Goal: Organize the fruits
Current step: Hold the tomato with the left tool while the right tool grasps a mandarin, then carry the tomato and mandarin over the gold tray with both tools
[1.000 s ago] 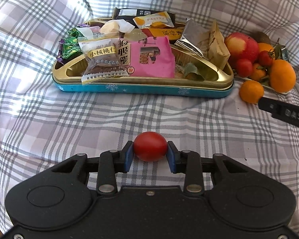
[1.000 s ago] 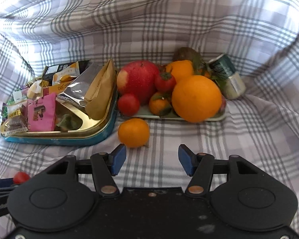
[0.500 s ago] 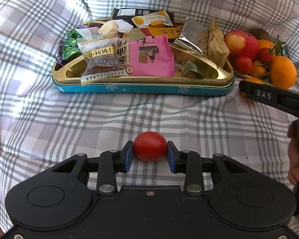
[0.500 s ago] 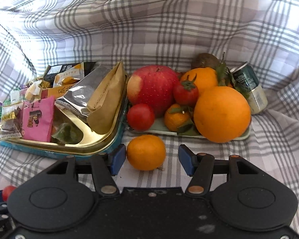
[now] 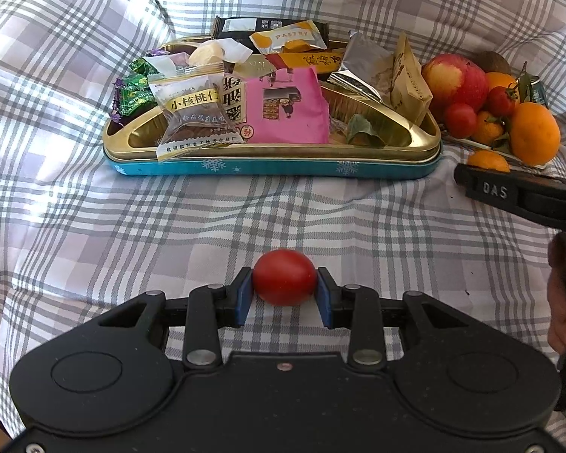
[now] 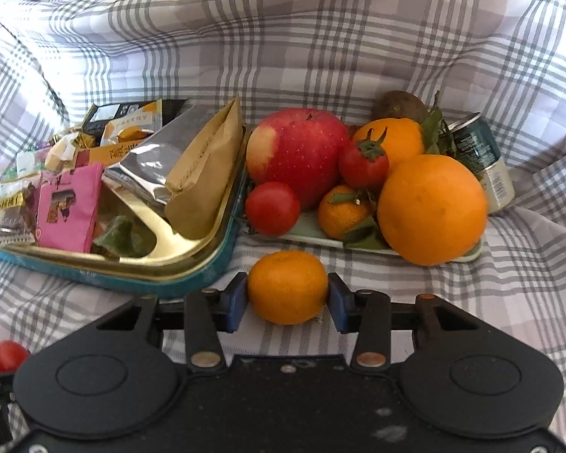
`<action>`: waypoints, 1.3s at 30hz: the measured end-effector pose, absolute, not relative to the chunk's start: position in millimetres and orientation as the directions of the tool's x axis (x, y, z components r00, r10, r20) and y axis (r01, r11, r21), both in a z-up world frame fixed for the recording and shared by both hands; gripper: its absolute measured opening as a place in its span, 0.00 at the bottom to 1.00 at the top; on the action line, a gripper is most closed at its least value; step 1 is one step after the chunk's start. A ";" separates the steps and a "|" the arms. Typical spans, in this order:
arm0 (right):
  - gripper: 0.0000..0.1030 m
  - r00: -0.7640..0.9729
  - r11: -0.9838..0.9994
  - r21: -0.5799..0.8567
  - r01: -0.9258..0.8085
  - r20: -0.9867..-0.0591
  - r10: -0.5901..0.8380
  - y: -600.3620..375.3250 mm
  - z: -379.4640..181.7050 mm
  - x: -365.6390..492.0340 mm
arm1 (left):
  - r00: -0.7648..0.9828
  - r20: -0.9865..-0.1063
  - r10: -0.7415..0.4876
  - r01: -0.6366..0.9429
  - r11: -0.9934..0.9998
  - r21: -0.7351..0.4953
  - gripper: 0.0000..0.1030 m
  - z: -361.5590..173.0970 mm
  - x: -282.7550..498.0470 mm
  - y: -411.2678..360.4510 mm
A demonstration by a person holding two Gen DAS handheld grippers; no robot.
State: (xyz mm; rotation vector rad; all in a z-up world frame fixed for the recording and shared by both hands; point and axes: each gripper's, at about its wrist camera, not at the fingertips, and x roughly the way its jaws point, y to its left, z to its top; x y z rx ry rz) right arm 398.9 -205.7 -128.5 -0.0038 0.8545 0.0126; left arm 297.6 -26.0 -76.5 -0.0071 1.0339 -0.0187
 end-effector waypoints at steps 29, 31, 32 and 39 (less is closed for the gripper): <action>0.44 0.783 0.981 0.182 -0.062 -0.600 0.161 -207.3 4.1 158.7 | 0.643 -0.763 -0.069 0.122 0.993 0.013 0.43 13.6 130.7 -25.8; 0.44 0.796 0.977 0.202 -0.069 -0.580 0.176 -206.9 9.0 138.1 | 0.637 -0.768 -0.070 0.124 0.992 0.012 0.43 13.1 117.0 -25.2; 0.44 0.800 0.975 0.210 -0.072 -0.572 0.182 -206.6 10.6 129.2 | 0.634 -0.771 -0.070 0.125 0.992 0.012 0.43 12.9 110.3 -24.8; 0.44 0.819 0.974 0.198 -0.114 -0.537 0.204 -201.8 14.2 68.8 | 0.623 -0.779 -0.071 0.141 0.990 0.022 0.43 10.2 71.2 -27.1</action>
